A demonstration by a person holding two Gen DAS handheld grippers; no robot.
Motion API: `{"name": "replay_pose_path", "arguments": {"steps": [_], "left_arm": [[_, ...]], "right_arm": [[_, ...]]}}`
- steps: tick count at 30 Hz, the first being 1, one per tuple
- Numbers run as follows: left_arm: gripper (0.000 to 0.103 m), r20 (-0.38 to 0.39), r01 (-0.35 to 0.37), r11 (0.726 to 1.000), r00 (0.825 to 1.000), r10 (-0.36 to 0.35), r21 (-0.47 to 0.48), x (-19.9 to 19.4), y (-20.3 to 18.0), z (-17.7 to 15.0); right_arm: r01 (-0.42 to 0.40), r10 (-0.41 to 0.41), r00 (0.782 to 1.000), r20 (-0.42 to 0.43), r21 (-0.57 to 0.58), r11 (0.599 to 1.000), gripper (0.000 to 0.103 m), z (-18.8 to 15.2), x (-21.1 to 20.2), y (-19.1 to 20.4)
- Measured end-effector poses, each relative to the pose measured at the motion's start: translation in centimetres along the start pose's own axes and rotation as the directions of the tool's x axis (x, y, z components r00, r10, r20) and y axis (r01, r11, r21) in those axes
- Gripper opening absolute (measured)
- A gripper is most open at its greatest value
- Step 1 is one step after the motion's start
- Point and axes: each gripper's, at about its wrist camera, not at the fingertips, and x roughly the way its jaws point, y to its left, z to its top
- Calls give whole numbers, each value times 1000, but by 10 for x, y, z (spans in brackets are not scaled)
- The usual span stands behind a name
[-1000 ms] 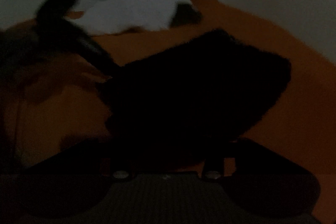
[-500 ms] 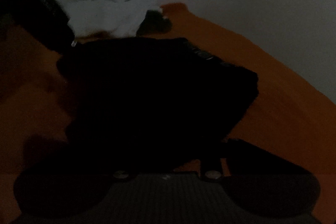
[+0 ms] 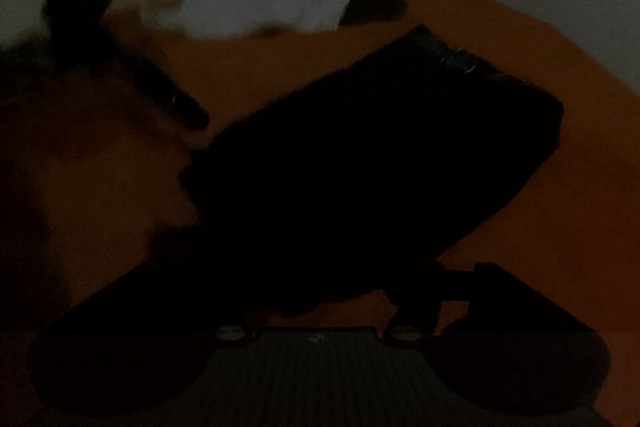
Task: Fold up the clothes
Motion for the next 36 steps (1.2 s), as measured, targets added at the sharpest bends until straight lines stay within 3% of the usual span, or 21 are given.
{"name": "replay_pose_path", "arguments": {"steps": [2, 3, 4, 5, 6, 9, 12, 15, 17, 19, 21, 23, 26, 27, 29, 32, 36], "left_arm": [[63, 30, 20, 995, 999, -23, 94, -3, -8, 22], [63, 42, 36, 991, 998, -41, 129, 3, -14, 33], [63, 49, 56, 986, 997, -64, 159, 10, -21, 42], [63, 43, 87, 980, 994, -96, 178, 23, -29, 47], [63, 34, 115, 975, 992, -123, 191, 37, -35, 50], [57, -49, 124, 980, 992, -117, 157, 85, -36, 44], [53, -111, 65, 992, 992, -53, 107, 114, -16, 26], [52, -90, 61, 988, 995, -49, 139, 110, -3, 19], [52, -87, 39, 986, 996, -26, 160, 98, -7, 19], [59, -57, 28, 979, 998, -17, 204, 81, -13, 21], [65, -20, 33, 962, 999, -28, 270, 63, -19, 23], [71, -3, 38, 925, 999, -40, 379, 46, -21, 17], [73, -48, 33, 858, 999, -10, 512, 42, -26, 2], [73, -87, 66, 860, 996, -25, 506, 42, -23, -2], [73, -139, 137, 866, 987, -79, 480, 43, -20, -4], [73, -144, 140, 815, 987, -71, 562, 44, -27, -12], [73, -161, 165, 761, 984, -81, 627, 45, -36, -17]], "right_arm": [[-16, 10, 994, 113, 60, 998, 55, 15, -13, -20], [6, -17, 991, 135, 86, 996, 45, 25, -9, -30], [8, -24, 991, 134, 118, 993, 37, 35, -1, -39], [-24, 5, 993, 122, 159, 987, 24, 45, 14, -49], [-57, 38, 995, 96, 201, 978, 17, 49, 30, -54], [-77, 92, 995, -37, 302, 950, 12, 47, 81, -66], [7, 69, 979, -193, 367, 930, 4, 24, 117, -79], [-40, 130, 978, -165, 459, 888, 0, 9, 118, -101], [-51, 136, 979, -149, 466, 883, 2, 13, 108, -103], [-54, 109, 988, -105, 423, 904, 8, 21, 86, -98], [-61, 83, 996, -44, 361, 931, 22, 24, 59, -92], [-46, 55, 998, -31, 240, 970, 31, 22, 39, -82], [-17, 18, 998, -55, 10, 1000, 35, 11, 19, -61], [-22, 18, 997, -76, -52, 998, 35, 6, 20, -55], [-40, 23, 994, -105, -158, 987, 35, -6, 26, -41], [-60, 26, 994, -108, -327, 943, 34, -23, 33, -19], [-14, -27, 998, -58, -610, 792, 34, -43, 47, 12]]}}
